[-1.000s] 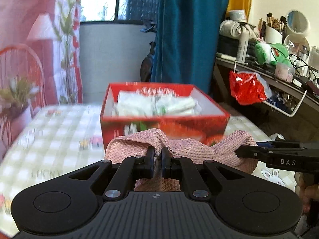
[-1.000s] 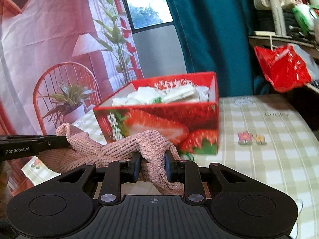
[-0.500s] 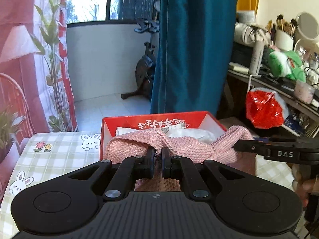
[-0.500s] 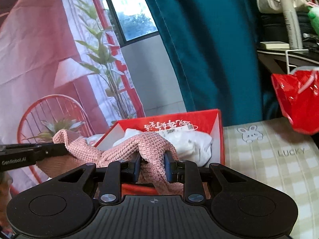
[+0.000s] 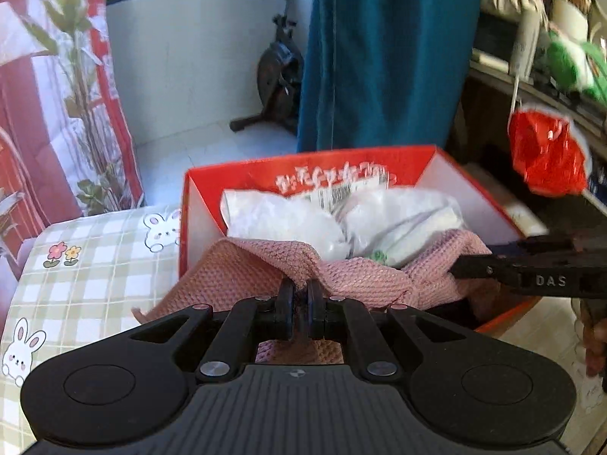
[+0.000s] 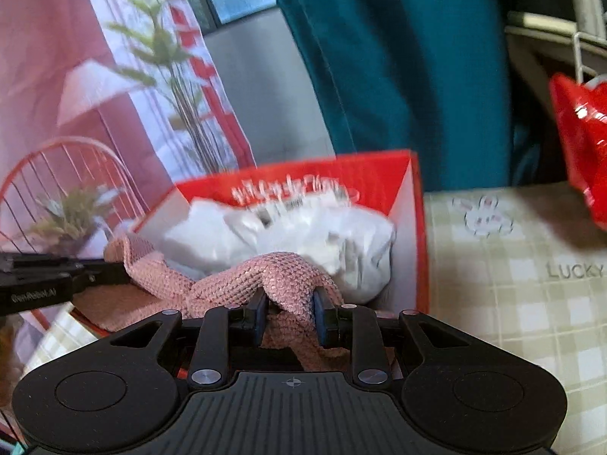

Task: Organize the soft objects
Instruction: 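Lift the pink knit cloth into the red box with both grippers, then open both grippers to release the pink cloth in the box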

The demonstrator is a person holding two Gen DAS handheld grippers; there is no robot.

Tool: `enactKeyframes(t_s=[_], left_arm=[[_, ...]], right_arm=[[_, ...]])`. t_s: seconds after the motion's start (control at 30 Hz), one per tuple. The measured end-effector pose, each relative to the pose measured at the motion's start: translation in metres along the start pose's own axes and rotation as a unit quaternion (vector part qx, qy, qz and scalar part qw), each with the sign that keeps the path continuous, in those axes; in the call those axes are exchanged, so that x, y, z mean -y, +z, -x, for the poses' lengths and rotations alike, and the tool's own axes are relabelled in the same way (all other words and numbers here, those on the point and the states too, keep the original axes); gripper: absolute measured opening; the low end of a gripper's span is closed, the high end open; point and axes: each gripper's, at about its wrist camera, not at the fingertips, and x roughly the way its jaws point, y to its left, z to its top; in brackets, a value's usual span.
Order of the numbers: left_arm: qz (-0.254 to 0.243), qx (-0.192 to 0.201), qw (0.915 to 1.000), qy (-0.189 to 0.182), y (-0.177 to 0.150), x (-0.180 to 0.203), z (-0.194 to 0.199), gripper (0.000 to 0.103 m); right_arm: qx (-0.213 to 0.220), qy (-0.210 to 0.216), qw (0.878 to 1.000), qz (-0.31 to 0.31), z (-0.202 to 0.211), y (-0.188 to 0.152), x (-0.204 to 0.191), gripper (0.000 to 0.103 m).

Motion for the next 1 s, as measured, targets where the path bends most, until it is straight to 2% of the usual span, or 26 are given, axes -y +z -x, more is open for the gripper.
enactKeyframes(t_s=[0.1, 0.43, 0.77, 0.87, 0.97, 1.0], left_arm=[[-0.024, -0.024, 0.9994, 0.008, 0.001, 0.003, -0.013, 0.008], [-0.048, -0.08, 0.9954, 0.02, 0.0, 0.009, -0.042, 0.009], [-0.025, -0.097, 0.9949, 0.006, -0.003, 0.004, -0.047, 0.009], [-0.02, -0.089, 0.9958, 0.005, -0.002, 0.003, -0.042, 0.014], [-0.012, -0.075, 0.9971, 0.002, -0.002, 0.001, -0.03, 0.03], [-0.01, -0.07, 0.9975, -0.001, -0.002, 0.0, -0.025, 0.039]], right_arm=[[-0.023, -0.007, 1.0, 0.018, -0.016, -0.001, -0.005, 0.026], [-0.101, -0.025, 0.993, 0.055, -0.046, 0.006, -0.016, 0.028], [-0.13, -0.045, 0.989, 0.058, -0.058, 0.004, -0.021, 0.029], [-0.132, -0.047, 0.989, 0.057, -0.059, 0.004, -0.021, 0.029], [-0.118, -0.052, 0.99, 0.052, -0.053, 0.004, -0.021, 0.03], [-0.11, -0.053, 0.991, 0.05, -0.049, 0.005, -0.021, 0.032]])
